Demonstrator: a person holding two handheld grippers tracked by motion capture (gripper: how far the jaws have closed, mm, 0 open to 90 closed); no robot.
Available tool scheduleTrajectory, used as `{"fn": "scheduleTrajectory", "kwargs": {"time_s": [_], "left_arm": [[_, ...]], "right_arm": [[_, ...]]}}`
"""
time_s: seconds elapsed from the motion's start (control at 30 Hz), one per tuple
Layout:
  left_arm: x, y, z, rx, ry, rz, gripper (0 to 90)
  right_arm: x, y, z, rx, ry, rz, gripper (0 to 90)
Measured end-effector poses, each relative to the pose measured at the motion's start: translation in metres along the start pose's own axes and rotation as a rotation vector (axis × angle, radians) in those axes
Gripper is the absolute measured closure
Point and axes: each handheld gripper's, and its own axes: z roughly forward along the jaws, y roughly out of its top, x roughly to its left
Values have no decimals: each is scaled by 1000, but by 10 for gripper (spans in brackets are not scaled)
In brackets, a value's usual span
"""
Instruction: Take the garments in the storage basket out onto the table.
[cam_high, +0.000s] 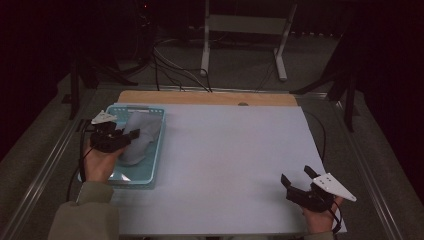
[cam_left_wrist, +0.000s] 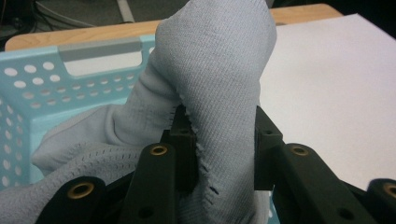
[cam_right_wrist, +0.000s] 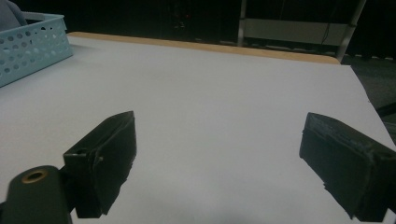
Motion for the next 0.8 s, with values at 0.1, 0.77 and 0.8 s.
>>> {"fn": "scheduleTrajectory", "kwargs": {"time_s": [0.1,0.77,0.8], "left_arm": [[-1,3,-3,-10,-2,-2,695],[-12,22,-17,-88,-62,-12,696],[-14,23,-17,-92,-65,-9,695]], "right_arm": [[0,0,0,0,-1,1,110],[0,0,0,1,-1,1,110],[0,0,0,1,-1,2,110]]}}
